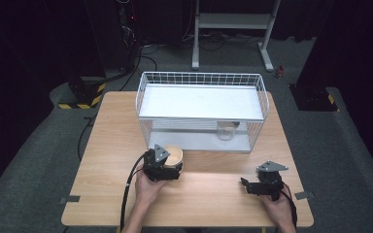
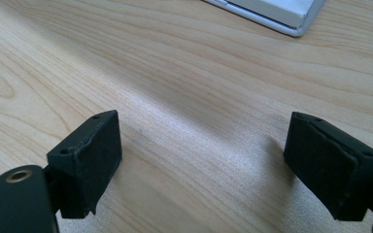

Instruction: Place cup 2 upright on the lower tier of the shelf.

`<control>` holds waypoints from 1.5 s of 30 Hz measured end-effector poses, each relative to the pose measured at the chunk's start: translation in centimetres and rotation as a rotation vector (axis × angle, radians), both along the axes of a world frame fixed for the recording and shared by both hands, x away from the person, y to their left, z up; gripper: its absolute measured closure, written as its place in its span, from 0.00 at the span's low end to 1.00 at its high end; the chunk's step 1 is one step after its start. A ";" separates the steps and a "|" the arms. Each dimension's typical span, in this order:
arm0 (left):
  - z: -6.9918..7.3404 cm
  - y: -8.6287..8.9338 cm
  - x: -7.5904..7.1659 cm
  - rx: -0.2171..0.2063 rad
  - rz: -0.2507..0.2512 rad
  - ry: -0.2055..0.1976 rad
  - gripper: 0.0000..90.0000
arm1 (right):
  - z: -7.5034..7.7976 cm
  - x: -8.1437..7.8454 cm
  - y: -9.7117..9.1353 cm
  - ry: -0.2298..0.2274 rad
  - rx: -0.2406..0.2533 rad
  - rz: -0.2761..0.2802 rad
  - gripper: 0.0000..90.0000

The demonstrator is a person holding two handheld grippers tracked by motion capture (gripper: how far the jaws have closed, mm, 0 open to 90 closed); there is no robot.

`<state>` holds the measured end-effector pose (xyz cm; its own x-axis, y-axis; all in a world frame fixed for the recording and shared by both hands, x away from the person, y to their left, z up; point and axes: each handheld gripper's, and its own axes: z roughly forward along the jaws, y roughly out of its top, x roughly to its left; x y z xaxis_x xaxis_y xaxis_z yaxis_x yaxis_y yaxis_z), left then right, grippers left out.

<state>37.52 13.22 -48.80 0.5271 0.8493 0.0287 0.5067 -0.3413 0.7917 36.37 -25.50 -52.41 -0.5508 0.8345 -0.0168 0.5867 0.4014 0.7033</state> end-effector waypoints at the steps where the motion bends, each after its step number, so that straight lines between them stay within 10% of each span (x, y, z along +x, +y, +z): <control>1: 0.0 0.0 0.0 0.001 0.000 0.002 0.10 | 0.0 0.0 0.0 0.001 -0.001 0.000 0.15; 25: 0.8 0.1 -1.0 0.011 0.040 -0.025 0.11 | 0.0 0.0 -0.1 0.000 0.002 -0.020 0.15; 45: 2.6 -0.9 0.8 -0.007 0.069 -0.014 0.11 | 0.0 0.0 -0.1 0.000 0.001 -0.023 0.15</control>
